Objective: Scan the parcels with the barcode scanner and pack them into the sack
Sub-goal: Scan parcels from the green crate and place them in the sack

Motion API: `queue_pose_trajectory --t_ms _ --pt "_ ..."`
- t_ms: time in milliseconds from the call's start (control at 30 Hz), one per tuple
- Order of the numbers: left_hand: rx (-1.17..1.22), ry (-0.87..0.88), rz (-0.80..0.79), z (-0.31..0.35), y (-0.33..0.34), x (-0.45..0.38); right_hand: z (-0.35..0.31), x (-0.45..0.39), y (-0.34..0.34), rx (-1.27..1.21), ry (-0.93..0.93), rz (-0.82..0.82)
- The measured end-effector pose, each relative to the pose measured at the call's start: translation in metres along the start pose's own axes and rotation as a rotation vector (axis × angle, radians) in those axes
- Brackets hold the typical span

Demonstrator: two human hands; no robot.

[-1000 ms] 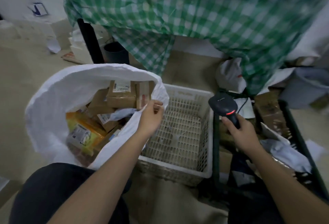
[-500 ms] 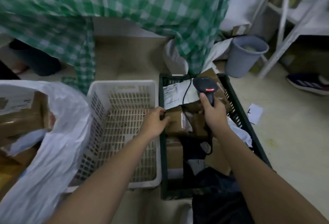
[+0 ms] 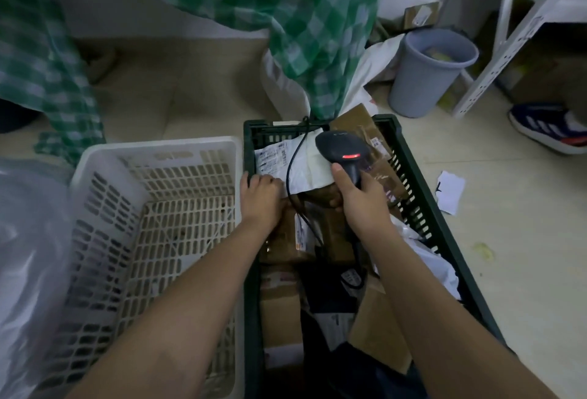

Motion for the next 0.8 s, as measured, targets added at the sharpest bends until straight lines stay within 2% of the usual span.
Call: queue_pose_trajectory --t_ms 200,367,533,667,800 --pt "0.008 0.029 0.051 0.001 -0.002 -0.01 0.004 -0.008 -0.003 -0.058 0.035 0.022" --pt "0.166 0.196 0.331 0.002 -0.041 -0.003 -0.01 -0.004 -0.007 -0.098 0.01 0.06" --pt "0.248 0.356 0.46 -0.003 -0.093 0.035 -0.031 0.021 -0.001 -0.236 0.055 0.035" --pt "0.211 0.443 0.51 -0.024 -0.117 0.089 -0.046 0.054 0.003 -0.269 0.03 -0.013" --pt "0.264 0.379 0.429 -0.051 -0.106 0.147 -0.048 0.086 0.014 -0.295 0.088 -0.078"
Point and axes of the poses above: each hand's wrist, its own x-axis away from the middle knuckle, its own y-axis out of the palm, z = x × y, the point moved 5 cm from there along -x, towards the middle knuckle, and after that the axes turned 1 degree about x, right-handed, at the moved point
